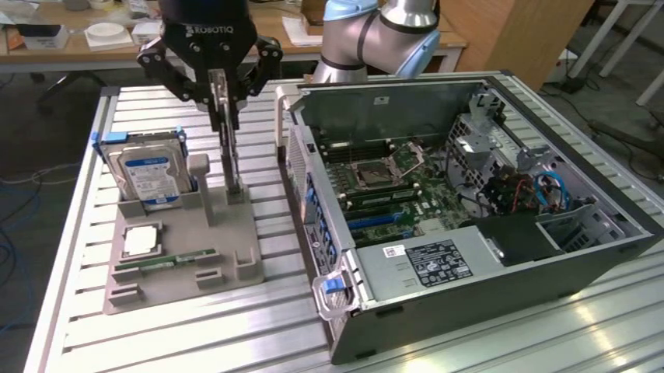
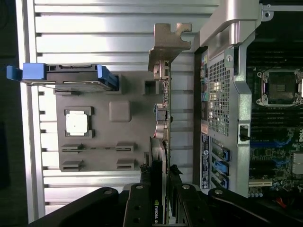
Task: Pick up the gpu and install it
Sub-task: 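Pick up the gpu and move the gpu toward the slot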
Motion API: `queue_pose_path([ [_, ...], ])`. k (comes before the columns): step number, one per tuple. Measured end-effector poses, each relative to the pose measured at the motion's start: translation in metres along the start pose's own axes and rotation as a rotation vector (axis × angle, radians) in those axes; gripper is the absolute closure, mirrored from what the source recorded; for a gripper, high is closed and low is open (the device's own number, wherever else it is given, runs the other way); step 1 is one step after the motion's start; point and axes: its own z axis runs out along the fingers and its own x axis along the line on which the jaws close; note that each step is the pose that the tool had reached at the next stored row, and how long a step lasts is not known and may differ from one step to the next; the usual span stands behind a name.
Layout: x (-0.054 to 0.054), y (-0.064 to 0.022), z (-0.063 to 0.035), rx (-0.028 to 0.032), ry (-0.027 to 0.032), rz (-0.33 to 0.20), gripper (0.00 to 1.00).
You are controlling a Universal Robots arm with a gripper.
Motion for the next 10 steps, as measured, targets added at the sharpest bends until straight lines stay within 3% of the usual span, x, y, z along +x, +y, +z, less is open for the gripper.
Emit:
queue_pose_path([
  [10, 0.0, 0.0001, -0.0131, 0.0, 0.0, 0.0, 0.74],
])
